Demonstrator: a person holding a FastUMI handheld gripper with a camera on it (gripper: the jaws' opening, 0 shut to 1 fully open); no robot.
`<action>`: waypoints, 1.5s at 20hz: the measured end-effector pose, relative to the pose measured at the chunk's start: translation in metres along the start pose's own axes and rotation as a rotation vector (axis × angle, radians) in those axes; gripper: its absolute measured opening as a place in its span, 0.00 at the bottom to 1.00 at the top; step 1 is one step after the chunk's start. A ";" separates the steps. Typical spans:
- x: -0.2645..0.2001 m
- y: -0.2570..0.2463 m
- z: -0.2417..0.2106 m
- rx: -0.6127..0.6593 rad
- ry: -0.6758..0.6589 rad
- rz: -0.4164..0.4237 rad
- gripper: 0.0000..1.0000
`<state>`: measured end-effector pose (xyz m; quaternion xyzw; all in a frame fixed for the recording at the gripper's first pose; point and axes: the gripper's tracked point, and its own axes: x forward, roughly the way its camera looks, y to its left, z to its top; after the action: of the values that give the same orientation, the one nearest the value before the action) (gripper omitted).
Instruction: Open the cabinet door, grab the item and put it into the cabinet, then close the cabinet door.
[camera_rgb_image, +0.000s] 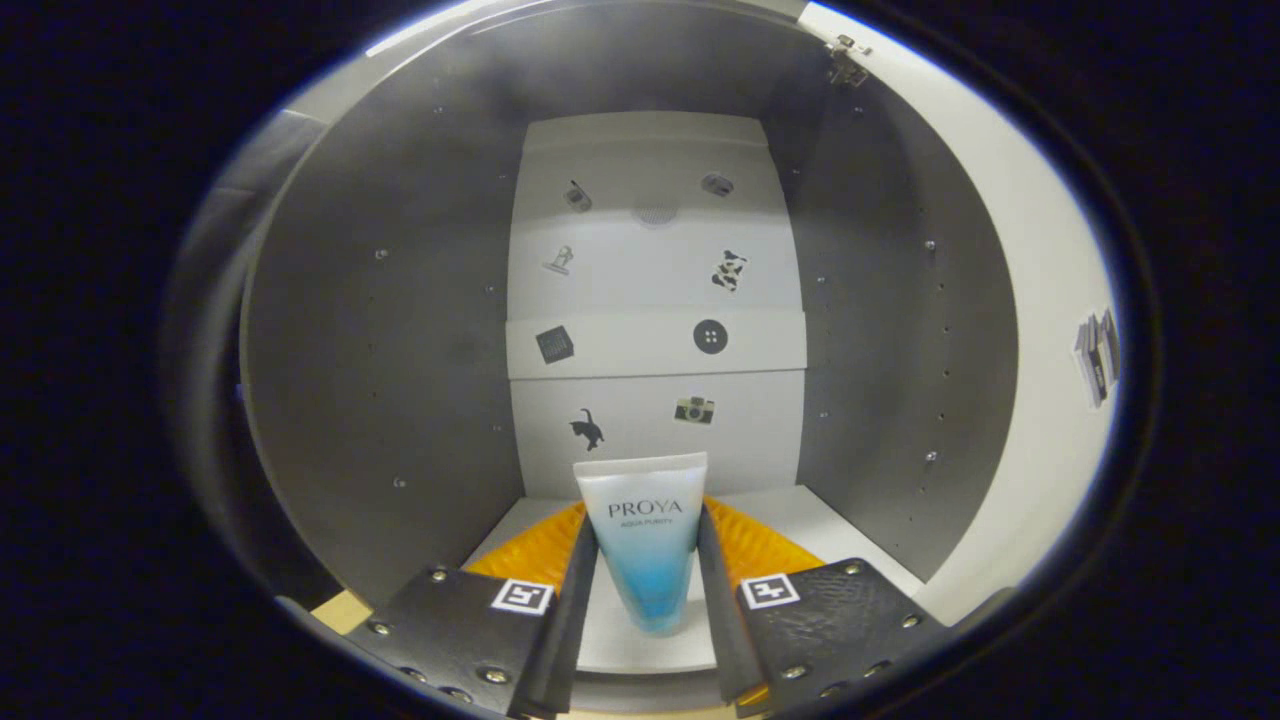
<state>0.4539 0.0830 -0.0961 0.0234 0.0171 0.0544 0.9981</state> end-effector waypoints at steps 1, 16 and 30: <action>0.003 -0.002 -0.003 -0.001 0.005 -0.005 0.54; 0.001 -0.014 -0.016 0.039 0.025 -0.024 0.80; -0.209 -0.005 0.030 -0.022 -0.017 -0.023 0.98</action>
<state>0.2479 0.0534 -0.0601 0.0127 0.0085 0.0428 0.9990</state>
